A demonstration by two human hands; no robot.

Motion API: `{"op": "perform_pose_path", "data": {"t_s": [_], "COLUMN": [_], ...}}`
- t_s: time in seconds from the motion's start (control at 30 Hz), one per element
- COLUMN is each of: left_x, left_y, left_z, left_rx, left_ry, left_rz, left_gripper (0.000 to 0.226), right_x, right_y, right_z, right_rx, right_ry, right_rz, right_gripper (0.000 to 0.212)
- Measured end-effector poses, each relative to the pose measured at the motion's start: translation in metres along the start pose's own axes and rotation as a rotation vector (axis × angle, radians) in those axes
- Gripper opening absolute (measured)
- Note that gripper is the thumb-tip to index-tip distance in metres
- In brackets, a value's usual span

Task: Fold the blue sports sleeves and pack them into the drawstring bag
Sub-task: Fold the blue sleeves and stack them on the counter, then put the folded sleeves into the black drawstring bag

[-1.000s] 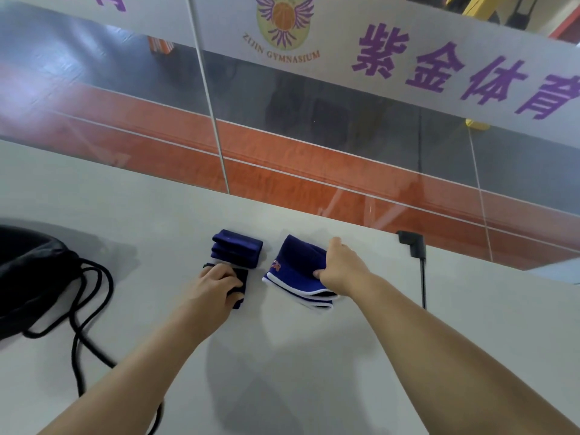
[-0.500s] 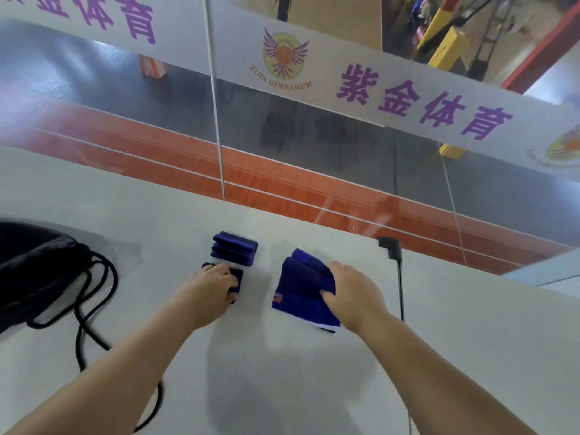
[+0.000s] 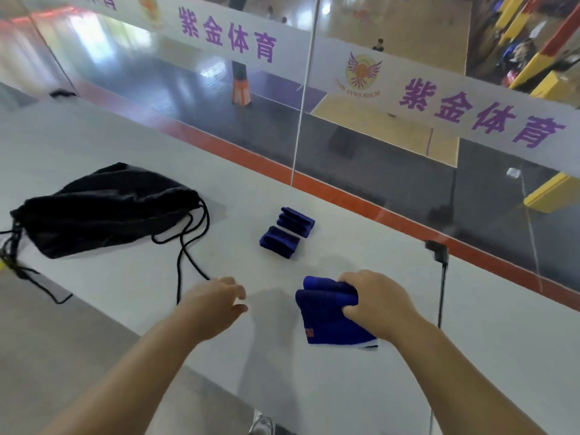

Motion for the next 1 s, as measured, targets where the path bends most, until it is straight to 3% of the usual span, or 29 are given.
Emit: {"op": "perform_pose_path", "data": {"t_s": [0.37, 0.77, 1.0], "left_x": [-0.09, -0.067, -0.012], "left_y": [-0.018, -0.087, -0.113], "left_z": [0.107, 0.286, 0.333], "left_rx": [-0.035, -0.027, -0.031], "left_ry": [-0.189, -0.199, -0.099], "left_rz": [0.012, -0.101, -0.229], "left_gripper": [0.03, 0.026, 0.024], "right_x": [0.006, 0.073, 0.116], "right_y": [0.025, 0.029, 0.027], "right_z": [0.13, 0.279, 0.31], "right_rx": [-0.014, 0.19, 0.255], "right_ry": [-0.218, -0.093, -0.049], "right_rz": [0.091, -0.164, -0.284], "right_gripper": [0.025, 0.031, 0.029]}}
Point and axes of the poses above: each hand's wrist, its own x-axis towards the middle knuckle, its own y-axis out of the palm, z = x × y, the point moved 6 cm from there along x, towards the middle knuckle, and after that the axes turned 13 degrees about -z, right-handed, at the moved point
